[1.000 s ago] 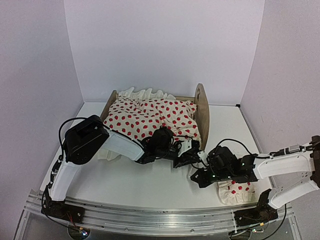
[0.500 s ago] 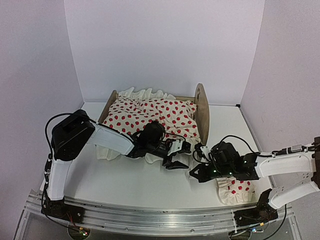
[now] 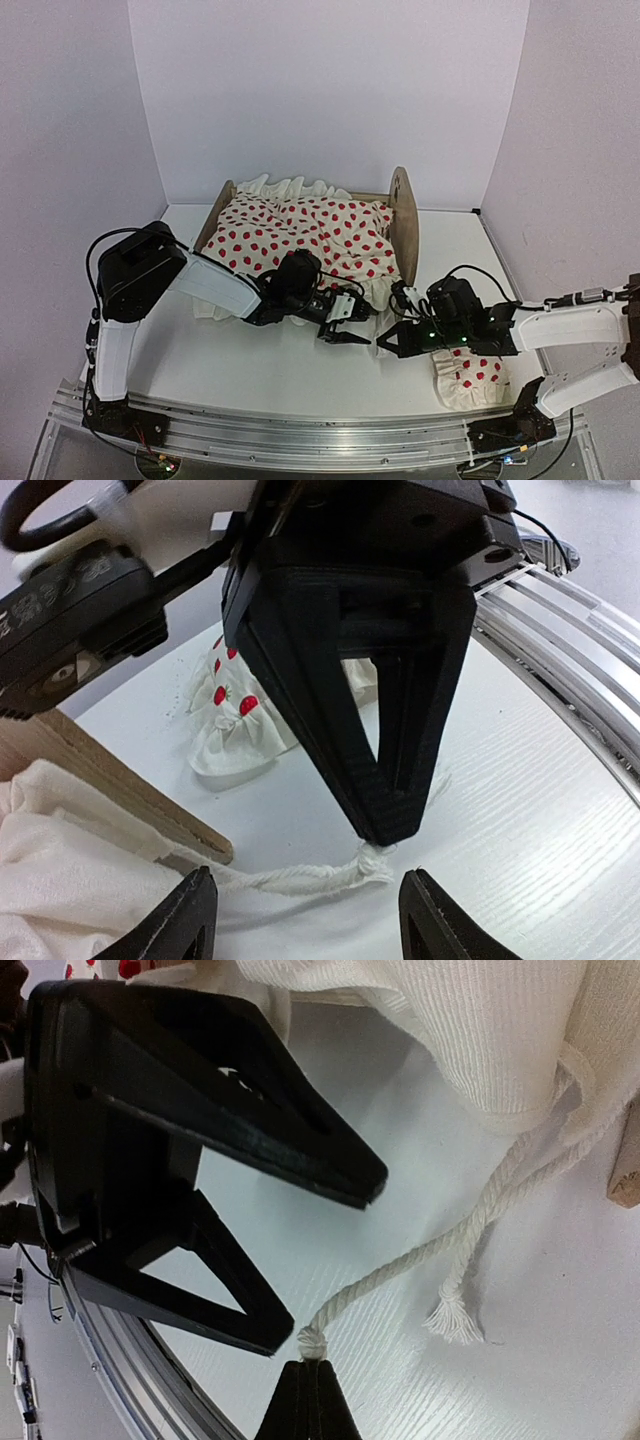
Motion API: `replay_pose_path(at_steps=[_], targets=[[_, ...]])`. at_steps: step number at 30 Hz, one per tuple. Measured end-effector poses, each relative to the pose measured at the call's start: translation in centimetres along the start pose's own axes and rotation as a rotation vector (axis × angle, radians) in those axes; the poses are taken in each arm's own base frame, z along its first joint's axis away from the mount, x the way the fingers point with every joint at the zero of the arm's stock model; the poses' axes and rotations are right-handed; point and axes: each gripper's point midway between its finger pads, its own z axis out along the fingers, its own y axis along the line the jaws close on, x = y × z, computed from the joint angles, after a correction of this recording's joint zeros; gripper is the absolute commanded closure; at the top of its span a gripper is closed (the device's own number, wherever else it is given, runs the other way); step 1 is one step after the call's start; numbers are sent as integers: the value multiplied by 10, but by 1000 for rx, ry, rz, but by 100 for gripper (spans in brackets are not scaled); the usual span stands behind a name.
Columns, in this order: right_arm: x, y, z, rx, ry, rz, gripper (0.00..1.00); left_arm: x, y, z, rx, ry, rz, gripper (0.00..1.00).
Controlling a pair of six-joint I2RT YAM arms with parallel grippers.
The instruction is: Set up the pet bed
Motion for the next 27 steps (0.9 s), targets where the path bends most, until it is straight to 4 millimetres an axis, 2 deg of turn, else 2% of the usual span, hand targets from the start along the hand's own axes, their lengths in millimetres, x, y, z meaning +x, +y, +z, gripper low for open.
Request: replay_pose_path(at_steps=[3, 7, 9, 12, 16, 17, 20, 21, 23, 25, 27], targets=[[-1, 1, -2, -17, 5, 16, 100, -2, -1, 8, -15, -26, 51, 46], [-5, 4, -5, -39, -1, 31, 100, -4, -5, 13, -10, -51, 84, 61], [-7, 5, -7, -48, -5, 34, 100, -4, -6, 14, -9, -60, 89, 73], [-7, 5, -7, -53, -4, 38, 100, -2, -6, 15, -12, -65, 97, 81], [-8, 4, -8, -52, -7, 43, 100, 0, -8, 17, -10, -66, 97, 97], [-9, 3, -8, -51, -8, 44, 100, 1, -8, 17, -10, -66, 95, 100], [-12, 0, -8, -44, -16, 55, 99, 0, -6, 17, -16, -66, 81, 100], [-13, -1, -9, -41, -21, 61, 92, 0, -5, 17, -21, -66, 75, 100], [-16, -3, -10, -33, -31, 73, 69, 1, -3, 16, -32, -61, 45, 100], [-20, -9, -12, 6, -42, 90, 62, 3, 0, 17, -50, -46, -17, 100], [-26, -19, -15, 75, -58, 108, 62, 8, 7, 17, -82, -21, -120, 100]])
